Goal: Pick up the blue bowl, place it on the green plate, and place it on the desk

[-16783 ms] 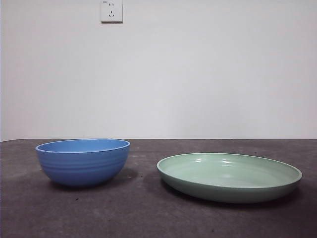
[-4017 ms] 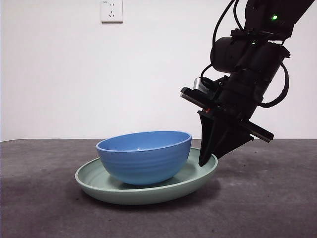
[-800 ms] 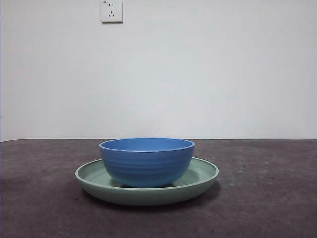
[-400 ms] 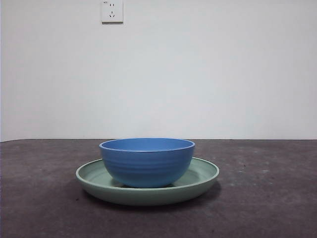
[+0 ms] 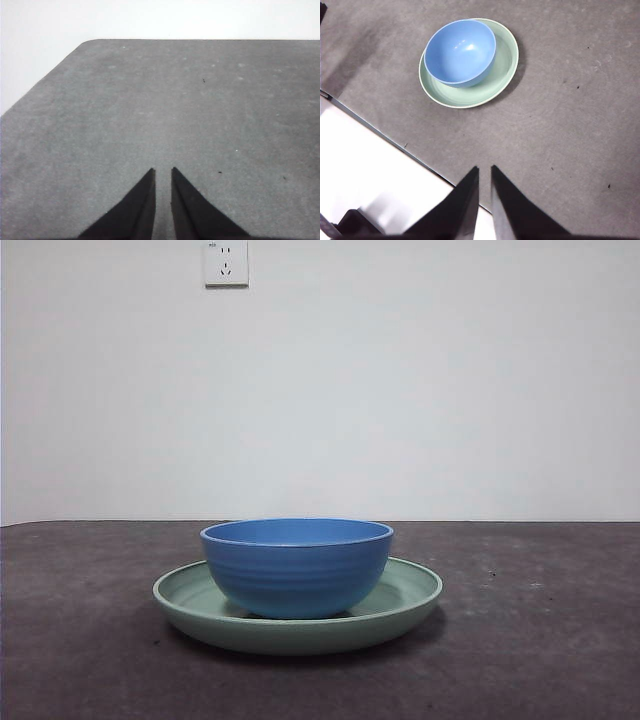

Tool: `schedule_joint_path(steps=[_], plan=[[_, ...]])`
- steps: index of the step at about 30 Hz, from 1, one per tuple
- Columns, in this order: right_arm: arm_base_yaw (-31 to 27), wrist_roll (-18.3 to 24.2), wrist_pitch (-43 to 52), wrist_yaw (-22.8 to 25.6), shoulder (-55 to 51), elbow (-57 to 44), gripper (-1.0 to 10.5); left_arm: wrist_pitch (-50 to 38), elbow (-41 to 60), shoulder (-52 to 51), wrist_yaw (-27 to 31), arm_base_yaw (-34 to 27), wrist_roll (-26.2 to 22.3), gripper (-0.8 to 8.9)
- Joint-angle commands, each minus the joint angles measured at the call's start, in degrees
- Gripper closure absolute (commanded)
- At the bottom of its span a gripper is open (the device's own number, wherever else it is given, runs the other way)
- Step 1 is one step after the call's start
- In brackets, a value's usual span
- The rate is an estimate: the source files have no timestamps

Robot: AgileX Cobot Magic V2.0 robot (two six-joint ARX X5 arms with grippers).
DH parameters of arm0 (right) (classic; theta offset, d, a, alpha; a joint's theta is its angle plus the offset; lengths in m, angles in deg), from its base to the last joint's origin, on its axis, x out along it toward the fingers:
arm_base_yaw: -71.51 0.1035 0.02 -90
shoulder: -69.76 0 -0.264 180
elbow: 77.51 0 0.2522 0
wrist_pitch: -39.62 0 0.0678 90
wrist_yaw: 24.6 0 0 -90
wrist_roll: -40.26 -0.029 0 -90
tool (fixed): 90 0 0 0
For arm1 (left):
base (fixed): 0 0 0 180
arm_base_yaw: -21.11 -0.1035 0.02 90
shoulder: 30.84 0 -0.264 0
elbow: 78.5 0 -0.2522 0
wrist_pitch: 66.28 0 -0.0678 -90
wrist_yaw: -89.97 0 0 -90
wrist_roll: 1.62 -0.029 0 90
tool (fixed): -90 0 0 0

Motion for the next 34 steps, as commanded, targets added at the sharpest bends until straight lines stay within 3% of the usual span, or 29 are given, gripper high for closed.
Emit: schedule_joint_path(steps=[1, 34], plan=[[0.3, 0.3, 0.5, 0.0, 0.2, 1.0, 9.1, -1.6, 1.6, -0.1, 0.4, -0.1, 0.1, 7.63], [0.3, 0.3, 0.5, 0.0, 0.2, 1.0, 9.1, -4.6, 3.1, -0.1, 0.3, -0.3, 0.1, 7.63]])
